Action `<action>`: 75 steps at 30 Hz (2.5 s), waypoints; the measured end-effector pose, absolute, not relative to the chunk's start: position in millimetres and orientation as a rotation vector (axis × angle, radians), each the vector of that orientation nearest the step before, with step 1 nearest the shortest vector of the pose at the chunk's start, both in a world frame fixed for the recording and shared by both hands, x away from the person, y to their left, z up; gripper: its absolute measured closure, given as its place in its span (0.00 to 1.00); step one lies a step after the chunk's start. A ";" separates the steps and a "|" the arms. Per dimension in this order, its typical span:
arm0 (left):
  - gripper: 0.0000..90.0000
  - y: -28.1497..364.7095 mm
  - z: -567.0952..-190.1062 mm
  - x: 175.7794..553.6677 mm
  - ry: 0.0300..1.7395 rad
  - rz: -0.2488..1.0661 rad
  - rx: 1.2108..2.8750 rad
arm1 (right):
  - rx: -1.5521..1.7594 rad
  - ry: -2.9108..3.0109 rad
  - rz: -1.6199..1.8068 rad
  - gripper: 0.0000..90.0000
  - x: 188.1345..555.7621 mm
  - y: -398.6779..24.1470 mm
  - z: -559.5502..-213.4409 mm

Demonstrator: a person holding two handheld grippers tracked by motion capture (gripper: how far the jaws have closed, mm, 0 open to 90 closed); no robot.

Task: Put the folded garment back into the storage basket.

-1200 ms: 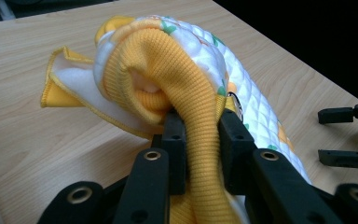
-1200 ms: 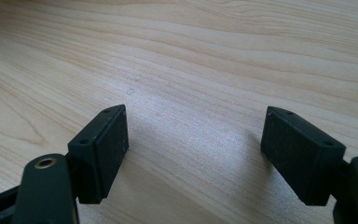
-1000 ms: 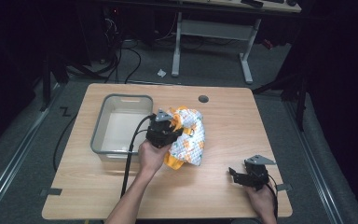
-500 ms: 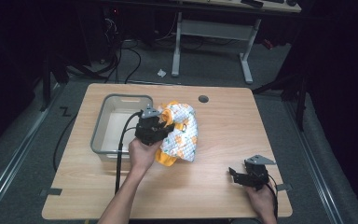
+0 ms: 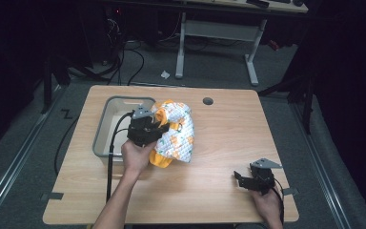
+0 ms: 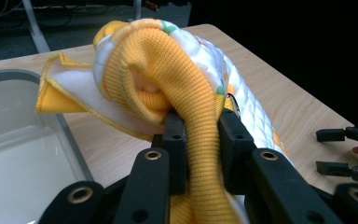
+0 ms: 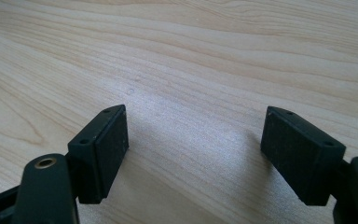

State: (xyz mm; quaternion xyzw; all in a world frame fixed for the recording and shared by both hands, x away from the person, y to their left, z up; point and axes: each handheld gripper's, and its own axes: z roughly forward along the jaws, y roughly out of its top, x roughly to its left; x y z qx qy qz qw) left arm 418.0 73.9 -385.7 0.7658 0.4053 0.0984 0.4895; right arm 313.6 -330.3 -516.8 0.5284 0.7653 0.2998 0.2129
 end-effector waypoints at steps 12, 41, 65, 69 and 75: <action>0.84 100.0 -379.3 415.7 1.015 0.250 1.823 | 1.467 2.124 0.832 0.26 313.6 -330.4 -516.8; 0.84 140.4 -375.6 414.8 1.088 0.273 1.798 | 1.468 2.123 0.832 0.26 313.6 -330.4 -516.8; 0.84 173.0 -379.4 414.3 1.158 0.290 1.787 | 1.469 2.123 0.832 0.26 313.7 -330.5 -516.8; 0.84 177.5 -380.7 415.6 1.168 0.277 1.780 | 1.469 2.122 0.832 0.26 313.8 -330.4 -516.8; 0.84 184.6 -385.1 419.4 1.198 0.270 1.777 | 1.470 2.121 0.831 0.26 313.9 -330.5 -516.8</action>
